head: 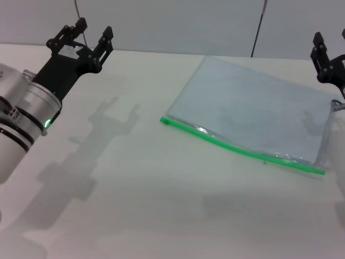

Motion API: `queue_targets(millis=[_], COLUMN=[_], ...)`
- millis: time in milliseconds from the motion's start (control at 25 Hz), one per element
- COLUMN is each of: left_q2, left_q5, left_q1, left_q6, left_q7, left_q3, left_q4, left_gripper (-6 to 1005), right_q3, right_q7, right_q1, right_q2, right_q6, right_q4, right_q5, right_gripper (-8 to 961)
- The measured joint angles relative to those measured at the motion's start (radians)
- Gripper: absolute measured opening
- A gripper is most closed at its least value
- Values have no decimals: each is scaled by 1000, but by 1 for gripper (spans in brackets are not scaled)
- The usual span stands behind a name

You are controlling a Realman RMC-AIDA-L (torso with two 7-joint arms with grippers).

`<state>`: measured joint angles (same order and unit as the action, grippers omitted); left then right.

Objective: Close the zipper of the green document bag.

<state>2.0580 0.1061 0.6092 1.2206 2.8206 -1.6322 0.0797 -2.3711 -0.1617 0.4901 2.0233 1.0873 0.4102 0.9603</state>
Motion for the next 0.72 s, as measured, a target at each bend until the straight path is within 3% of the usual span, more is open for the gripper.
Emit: queue_targets(millis=[720], left_q2=[-4], left_q5=[0], left_q1=[13], left_q6=[-15], left_q7=[-10], left_q3=[-3], left_q4=[-11], left_gripper=[615], right_q3=[4], right_q7=[-78], right_q1=[5], right_q2=[1], right_q6=[4], right_q4=[8], right_q5=[-3], right_gripper=[562])
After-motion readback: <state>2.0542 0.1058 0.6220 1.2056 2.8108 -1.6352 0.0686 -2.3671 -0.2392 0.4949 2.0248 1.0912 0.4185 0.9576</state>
